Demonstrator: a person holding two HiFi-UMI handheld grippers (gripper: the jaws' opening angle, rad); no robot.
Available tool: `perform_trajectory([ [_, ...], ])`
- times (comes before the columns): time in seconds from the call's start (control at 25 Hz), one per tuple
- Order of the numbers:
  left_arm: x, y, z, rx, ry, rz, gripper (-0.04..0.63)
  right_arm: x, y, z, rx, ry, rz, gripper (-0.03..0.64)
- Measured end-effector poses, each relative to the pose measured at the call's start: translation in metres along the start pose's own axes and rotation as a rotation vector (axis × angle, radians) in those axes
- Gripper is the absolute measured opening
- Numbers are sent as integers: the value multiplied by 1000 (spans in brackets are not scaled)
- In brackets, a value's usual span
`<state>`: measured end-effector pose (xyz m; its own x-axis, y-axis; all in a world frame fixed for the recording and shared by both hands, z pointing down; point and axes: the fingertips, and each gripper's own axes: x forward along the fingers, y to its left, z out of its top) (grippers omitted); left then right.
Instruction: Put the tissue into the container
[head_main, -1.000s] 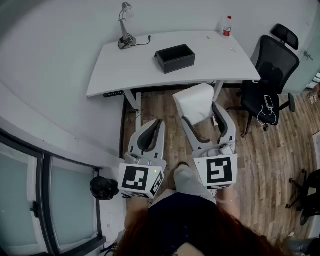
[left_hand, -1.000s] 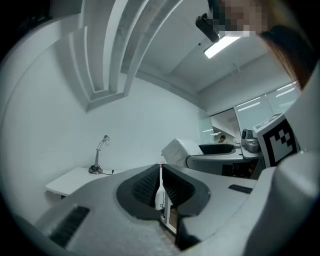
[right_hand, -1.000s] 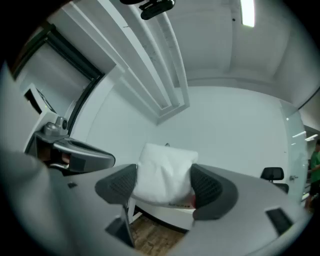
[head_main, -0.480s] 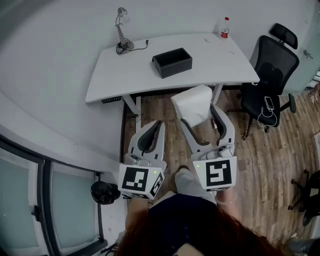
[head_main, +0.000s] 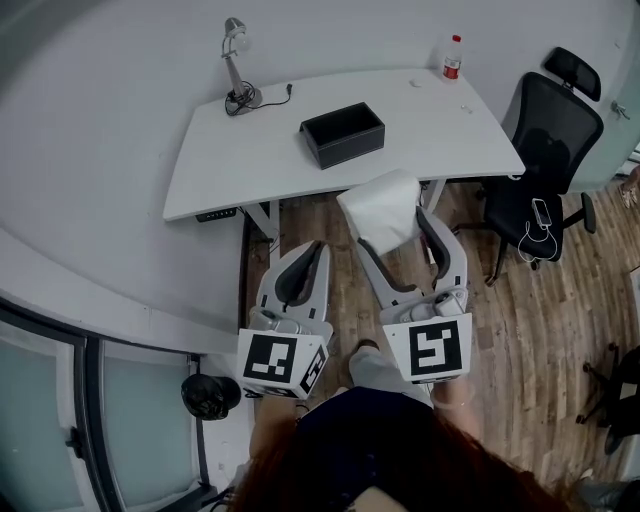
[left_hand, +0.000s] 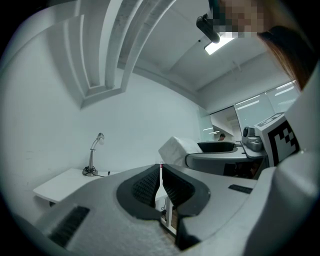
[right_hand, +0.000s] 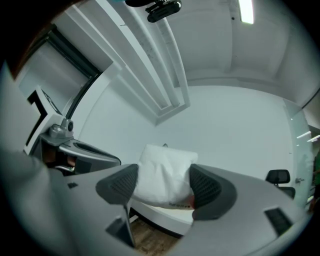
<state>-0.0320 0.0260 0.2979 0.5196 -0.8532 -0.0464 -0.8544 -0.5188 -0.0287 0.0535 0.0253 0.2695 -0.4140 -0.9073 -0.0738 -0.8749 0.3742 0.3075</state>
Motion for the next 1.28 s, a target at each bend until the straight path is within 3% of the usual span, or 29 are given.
perform_trajectory([
  [0.6,80,33,-2,6,5,31,37,71,-45,-12,-10,-24,29,347],
  [1.28,120,72,-10,-9,14,83,37,131,-65,-22,-6,-44,51,345],
])
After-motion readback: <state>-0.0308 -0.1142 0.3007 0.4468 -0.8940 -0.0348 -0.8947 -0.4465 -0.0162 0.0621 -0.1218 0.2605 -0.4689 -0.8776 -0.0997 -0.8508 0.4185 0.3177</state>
